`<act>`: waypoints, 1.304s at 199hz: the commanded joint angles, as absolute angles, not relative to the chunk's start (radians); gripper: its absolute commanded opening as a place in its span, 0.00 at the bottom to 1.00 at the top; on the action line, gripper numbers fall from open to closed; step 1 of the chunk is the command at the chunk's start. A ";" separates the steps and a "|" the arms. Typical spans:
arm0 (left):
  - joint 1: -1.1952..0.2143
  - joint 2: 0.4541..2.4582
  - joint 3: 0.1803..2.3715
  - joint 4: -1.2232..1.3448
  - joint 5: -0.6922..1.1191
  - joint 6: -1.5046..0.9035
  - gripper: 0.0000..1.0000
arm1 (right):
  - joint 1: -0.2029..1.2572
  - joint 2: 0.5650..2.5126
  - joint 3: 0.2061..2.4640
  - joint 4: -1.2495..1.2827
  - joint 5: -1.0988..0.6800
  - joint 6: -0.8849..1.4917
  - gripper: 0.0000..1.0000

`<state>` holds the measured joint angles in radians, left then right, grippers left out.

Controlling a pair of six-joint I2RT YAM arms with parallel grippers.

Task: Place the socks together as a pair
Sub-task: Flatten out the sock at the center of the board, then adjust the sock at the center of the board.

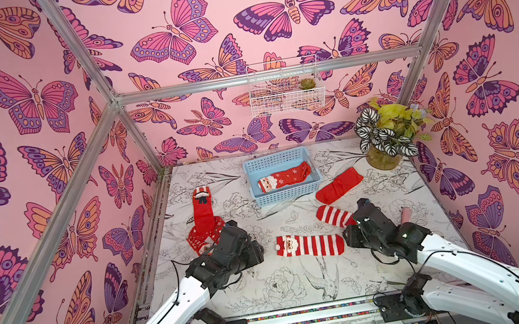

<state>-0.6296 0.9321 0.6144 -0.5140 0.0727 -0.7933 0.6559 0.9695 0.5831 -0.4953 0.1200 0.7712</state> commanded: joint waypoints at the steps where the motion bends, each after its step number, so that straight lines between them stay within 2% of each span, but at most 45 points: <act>1: -0.644 1.019 0.585 -0.378 0.206 -0.796 0.64 | 0.663 1.031 0.614 -0.414 0.044 0.771 0.34; 33: -0.668 1.169 0.590 -0.225 0.242 -0.821 0.65 | 0.712 1.131 0.636 -0.291 0.019 0.785 0.20; 62: -0.700 1.303 0.614 -0.154 0.224 -0.825 0.62 | 0.751 1.253 0.679 -0.230 0.001 0.782 0.15; 111: -0.721 1.400 0.597 -0.120 0.158 -0.832 0.54 | 0.765 1.384 0.711 -0.175 -0.009 0.780 0.14; 157: -0.721 1.407 0.609 -0.119 0.116 -0.804 0.53 | 0.760 1.367 0.789 -0.330 0.181 0.698 0.17; 187: -0.719 1.439 0.633 -0.120 0.100 -0.798 0.50 | 0.683 1.366 0.810 -0.353 0.205 0.645 0.19; 215: -0.721 1.468 0.639 -0.114 0.110 -0.801 0.42 | 0.639 1.409 0.849 -0.360 0.244 0.610 0.31; 246: -0.721 1.463 0.620 -0.114 0.116 -0.799 0.12 | 0.630 1.506 0.947 -0.392 0.262 0.574 0.34; 260: -0.721 1.448 0.603 -0.114 0.120 -0.805 0.07 | 0.628 1.548 0.981 -0.397 0.280 0.564 0.36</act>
